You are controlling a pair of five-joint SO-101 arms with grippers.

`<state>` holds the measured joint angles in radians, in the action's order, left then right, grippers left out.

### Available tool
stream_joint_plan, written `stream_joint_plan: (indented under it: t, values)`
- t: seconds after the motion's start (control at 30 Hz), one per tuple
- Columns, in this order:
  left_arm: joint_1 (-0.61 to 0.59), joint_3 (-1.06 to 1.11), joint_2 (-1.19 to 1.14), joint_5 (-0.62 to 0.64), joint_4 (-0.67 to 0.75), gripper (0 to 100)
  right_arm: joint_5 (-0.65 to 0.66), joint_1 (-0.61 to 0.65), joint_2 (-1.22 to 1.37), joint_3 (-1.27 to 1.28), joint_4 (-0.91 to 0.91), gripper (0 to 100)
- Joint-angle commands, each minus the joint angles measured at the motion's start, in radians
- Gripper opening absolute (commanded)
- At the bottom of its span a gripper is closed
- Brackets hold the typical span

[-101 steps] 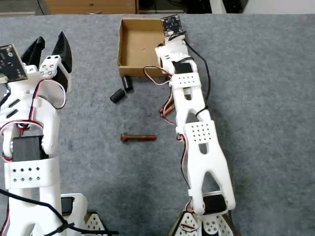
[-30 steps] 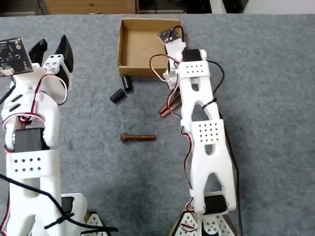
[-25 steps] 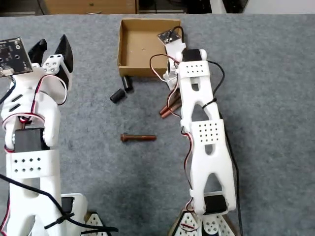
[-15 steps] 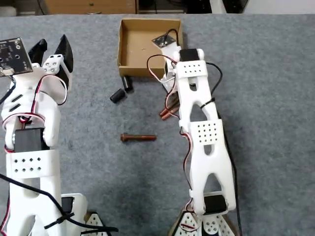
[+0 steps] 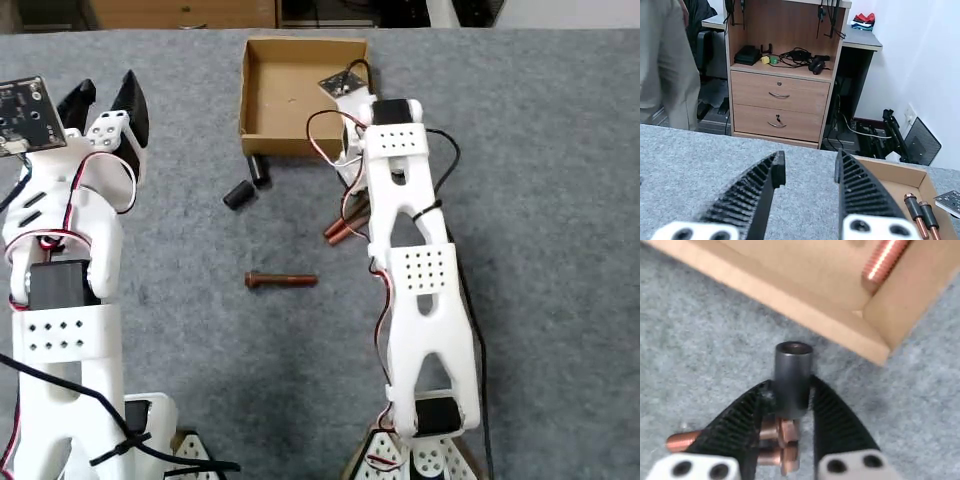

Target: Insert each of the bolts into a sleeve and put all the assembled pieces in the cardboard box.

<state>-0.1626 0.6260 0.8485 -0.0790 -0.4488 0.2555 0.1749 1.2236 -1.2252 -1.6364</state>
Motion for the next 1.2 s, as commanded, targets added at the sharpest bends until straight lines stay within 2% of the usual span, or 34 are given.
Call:
stream_joint_plan:
  t: [0.0,0.23,0.37,0.6,0.77,1.0,1.17]
  values:
    - [-0.009,-0.029,0.004,-0.006,0.014,17,0.009,-0.005,0.024,-0.018,-0.026,1.3]
    - [-0.008,-0.029,0.004,-0.005,0.012,17,0.003,-0.007,0.030,-0.077,-0.029,0.0]
    - [0.002,-0.029,-0.001,-0.003,0.011,17,0.003,-0.007,0.019,-0.208,-0.141,0.1]
    - [0.106,-0.032,0.005,-0.005,-0.080,17,0.000,-0.007,-0.005,-0.400,-0.153,0.1]
    - [0.190,-0.052,-0.002,-0.005,-0.146,17,-0.063,-0.016,-0.151,-0.409,-0.153,0.1]
    - [0.281,-0.034,-0.007,-0.003,-0.153,17,-0.087,-0.114,-0.433,-0.410,-0.153,0.1]
    - [0.457,-0.011,-0.036,0.048,-0.106,17,-0.252,-0.335,-0.513,-0.412,-0.152,0.1]
